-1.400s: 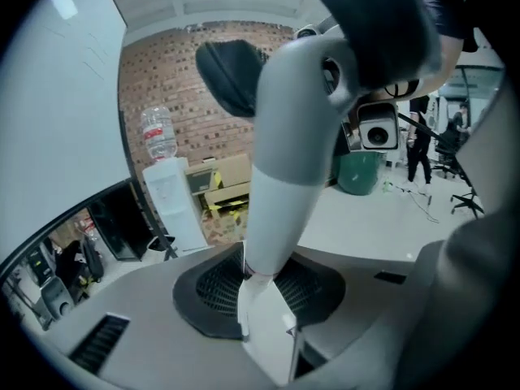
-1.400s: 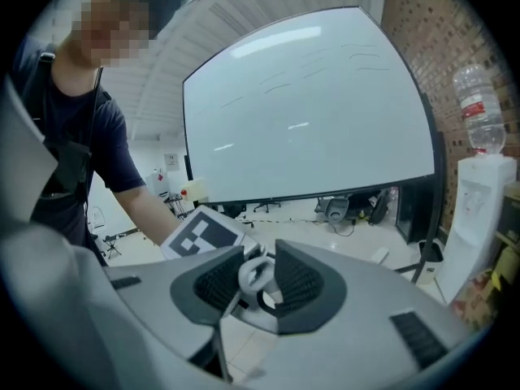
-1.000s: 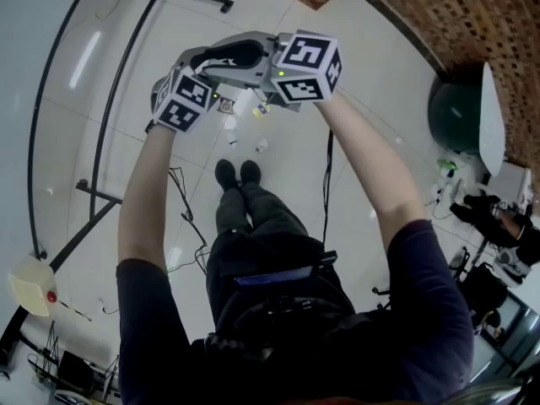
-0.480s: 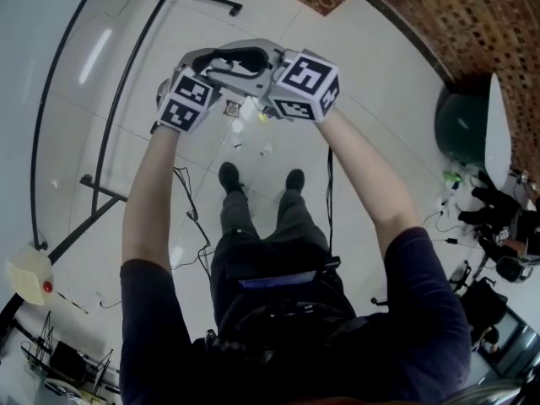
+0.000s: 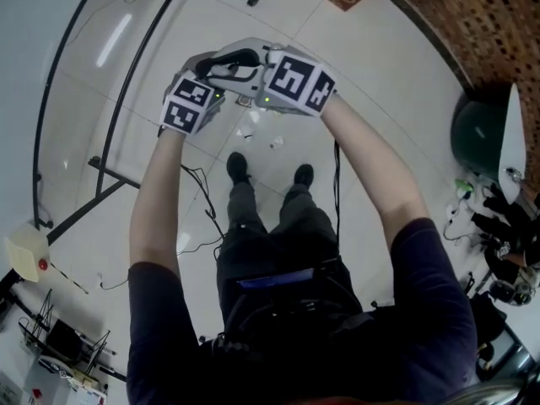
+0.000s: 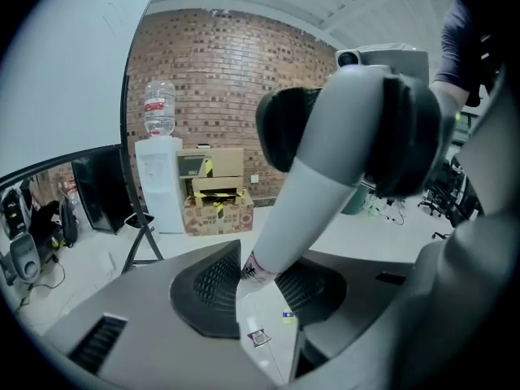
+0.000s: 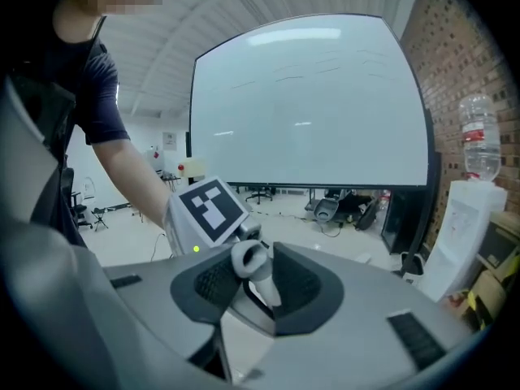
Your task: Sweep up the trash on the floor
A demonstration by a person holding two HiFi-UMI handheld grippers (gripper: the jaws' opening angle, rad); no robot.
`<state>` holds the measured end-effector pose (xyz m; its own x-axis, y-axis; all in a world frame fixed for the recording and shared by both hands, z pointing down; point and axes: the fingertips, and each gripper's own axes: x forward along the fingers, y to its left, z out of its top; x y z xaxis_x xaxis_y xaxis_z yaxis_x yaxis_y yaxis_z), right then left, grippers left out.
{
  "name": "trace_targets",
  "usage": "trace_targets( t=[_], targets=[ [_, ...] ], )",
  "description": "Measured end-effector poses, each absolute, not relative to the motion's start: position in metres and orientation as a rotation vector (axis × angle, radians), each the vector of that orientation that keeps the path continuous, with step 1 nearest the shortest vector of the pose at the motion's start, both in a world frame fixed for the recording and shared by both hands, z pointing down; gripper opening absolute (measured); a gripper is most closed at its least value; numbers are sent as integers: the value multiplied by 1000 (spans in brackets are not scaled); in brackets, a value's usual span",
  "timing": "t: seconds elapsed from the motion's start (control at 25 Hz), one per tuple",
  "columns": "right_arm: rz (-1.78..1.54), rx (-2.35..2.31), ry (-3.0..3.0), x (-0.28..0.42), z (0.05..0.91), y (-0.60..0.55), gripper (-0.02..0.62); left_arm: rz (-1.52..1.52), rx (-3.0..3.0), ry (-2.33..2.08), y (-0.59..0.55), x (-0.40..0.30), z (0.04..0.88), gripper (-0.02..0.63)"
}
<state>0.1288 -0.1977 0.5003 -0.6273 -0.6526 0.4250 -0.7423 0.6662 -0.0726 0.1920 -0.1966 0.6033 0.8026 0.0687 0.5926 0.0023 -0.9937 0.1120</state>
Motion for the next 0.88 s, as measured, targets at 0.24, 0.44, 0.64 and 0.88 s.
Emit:
trace_targets(
  t=[0.24, 0.44, 0.64, 0.88],
  targets=[
    [417, 1100, -2539, 127, 499, -171, 129, 965, 2877, 96, -171, 190, 602, 120],
    [476, 1190, -2566, 122, 500, -138, 136, 993, 2890, 106, -140, 184, 602, 121],
    [540, 1245, -2596, 117, 499, -105, 141, 963, 2857, 54, -108, 176, 601, 126],
    [578, 1243, -2621, 113, 495, -65, 143, 948, 2826, 9, -69, 173, 597, 127]
  ],
)
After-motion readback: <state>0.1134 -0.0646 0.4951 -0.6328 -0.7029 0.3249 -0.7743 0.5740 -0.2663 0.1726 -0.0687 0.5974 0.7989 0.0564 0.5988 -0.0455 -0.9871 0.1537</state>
